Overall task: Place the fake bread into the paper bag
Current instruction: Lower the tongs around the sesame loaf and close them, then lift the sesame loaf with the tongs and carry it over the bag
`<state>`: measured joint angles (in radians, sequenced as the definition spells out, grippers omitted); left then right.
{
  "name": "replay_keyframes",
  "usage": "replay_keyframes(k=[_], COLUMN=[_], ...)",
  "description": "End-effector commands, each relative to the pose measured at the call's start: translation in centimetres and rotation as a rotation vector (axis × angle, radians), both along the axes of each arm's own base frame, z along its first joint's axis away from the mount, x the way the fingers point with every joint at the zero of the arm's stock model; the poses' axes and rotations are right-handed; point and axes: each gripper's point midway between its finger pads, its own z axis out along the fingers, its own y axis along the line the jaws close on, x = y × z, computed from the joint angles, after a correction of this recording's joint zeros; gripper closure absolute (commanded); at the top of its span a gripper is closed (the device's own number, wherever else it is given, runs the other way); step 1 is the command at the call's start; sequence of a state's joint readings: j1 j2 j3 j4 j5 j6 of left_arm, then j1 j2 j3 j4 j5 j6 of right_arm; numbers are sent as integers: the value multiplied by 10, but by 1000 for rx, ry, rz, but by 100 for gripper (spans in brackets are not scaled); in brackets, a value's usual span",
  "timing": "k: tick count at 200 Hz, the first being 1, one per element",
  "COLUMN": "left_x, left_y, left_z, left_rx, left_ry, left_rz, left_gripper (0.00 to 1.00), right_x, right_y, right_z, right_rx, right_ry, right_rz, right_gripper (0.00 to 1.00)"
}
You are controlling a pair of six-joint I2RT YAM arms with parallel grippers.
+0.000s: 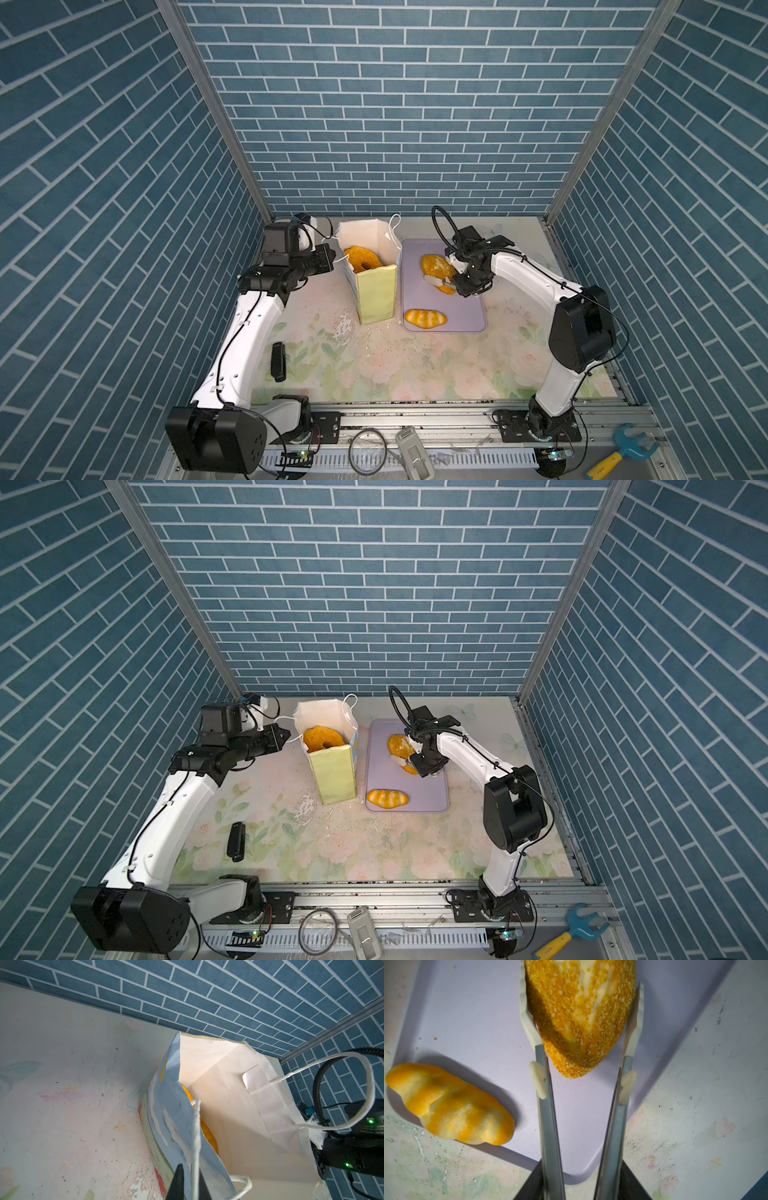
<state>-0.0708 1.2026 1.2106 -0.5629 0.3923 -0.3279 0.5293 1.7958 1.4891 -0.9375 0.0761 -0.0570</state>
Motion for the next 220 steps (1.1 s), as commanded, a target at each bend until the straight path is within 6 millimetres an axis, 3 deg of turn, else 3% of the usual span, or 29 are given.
replay_keyframes(k=[1, 157, 220], left_x=[2, -6, -8], left_y=[-3, -4, -4], left_z=[-4, 17, 24], left_rx=[0, -27, -33], left_ry=[7, -40, -65], left_rz=[-19, -21, -11], left_gripper=[88, 67, 62], right_x=[4, -4, 0], right_y=[3, -7, -5], right_z=[-6, 26, 53], right_rx=[1, 35, 72], right_ry=[-19, -121, -194], right_rz=[-13, -63, -51], right_gripper=[56, 65, 66])
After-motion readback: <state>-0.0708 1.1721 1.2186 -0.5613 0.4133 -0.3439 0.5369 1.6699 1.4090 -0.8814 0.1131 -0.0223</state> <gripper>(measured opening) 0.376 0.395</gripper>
